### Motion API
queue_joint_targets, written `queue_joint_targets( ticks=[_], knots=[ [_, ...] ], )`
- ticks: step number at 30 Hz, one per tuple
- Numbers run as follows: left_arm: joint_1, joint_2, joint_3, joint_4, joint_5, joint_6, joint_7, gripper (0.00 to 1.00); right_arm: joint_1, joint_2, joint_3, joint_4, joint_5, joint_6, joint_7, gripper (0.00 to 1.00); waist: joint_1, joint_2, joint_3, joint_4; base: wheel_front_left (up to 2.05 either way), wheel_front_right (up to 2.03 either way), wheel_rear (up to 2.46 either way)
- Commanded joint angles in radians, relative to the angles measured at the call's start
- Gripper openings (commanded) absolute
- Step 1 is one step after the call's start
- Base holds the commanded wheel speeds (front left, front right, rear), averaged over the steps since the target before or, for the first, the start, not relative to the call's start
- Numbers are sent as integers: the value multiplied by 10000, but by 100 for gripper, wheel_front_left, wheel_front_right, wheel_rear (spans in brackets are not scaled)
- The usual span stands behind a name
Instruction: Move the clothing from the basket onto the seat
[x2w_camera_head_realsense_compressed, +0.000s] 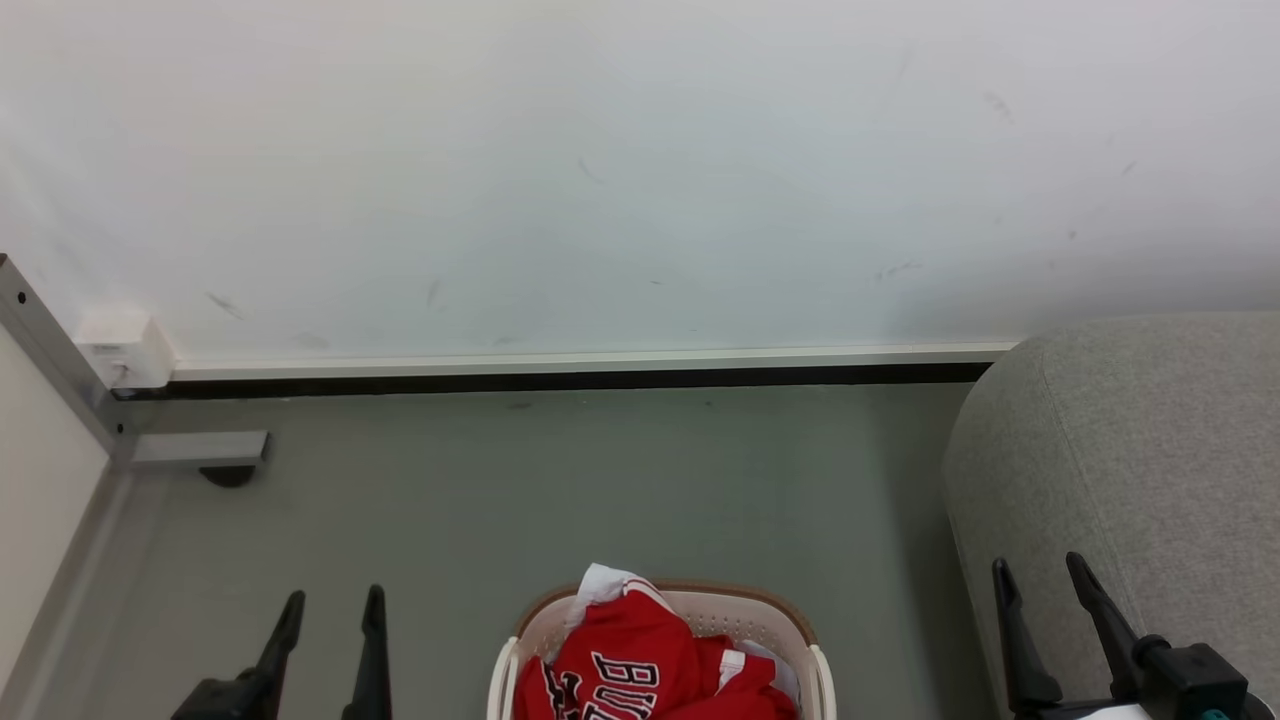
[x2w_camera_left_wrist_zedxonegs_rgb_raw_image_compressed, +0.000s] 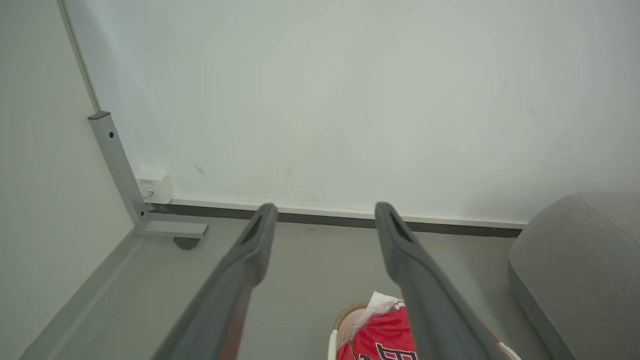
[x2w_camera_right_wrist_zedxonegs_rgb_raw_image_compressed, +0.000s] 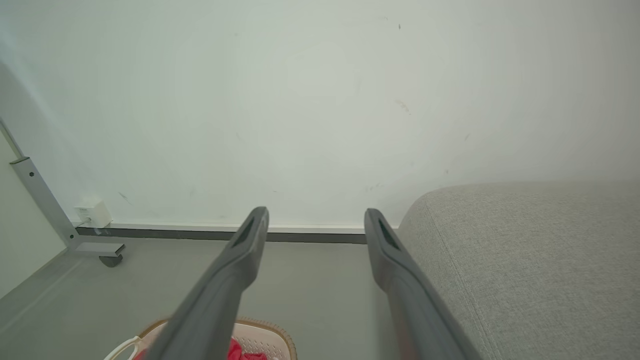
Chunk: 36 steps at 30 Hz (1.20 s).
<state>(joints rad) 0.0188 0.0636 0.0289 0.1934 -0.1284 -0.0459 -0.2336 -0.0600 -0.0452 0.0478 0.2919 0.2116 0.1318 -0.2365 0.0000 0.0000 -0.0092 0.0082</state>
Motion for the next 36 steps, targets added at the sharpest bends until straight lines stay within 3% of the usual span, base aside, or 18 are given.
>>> queue_joint_targets(
  ticks=[1,14,26,36],
  knots=[
    [67,75,9,-24,222,30,-118,100,-5,-82,7,27,-200,-18,-74,100,0,0,1,-5,0,0,0],
    [149,53,-23,72,1020,-114,-345,100,-18,-84,149,234,-577,-21,-306,100,0,0,-8,-37,0,0,0],
    [143,-24,46,134,792,-198,-312,100,-104,-81,219,392,-336,-21,-297,100,0,0,35,-76,0,0,0],
    [-310,-52,-34,373,667,-462,-312,100,-421,-78,357,216,-170,-21,-295,100,0,0,577,-558,0,0,0]
  ],
)
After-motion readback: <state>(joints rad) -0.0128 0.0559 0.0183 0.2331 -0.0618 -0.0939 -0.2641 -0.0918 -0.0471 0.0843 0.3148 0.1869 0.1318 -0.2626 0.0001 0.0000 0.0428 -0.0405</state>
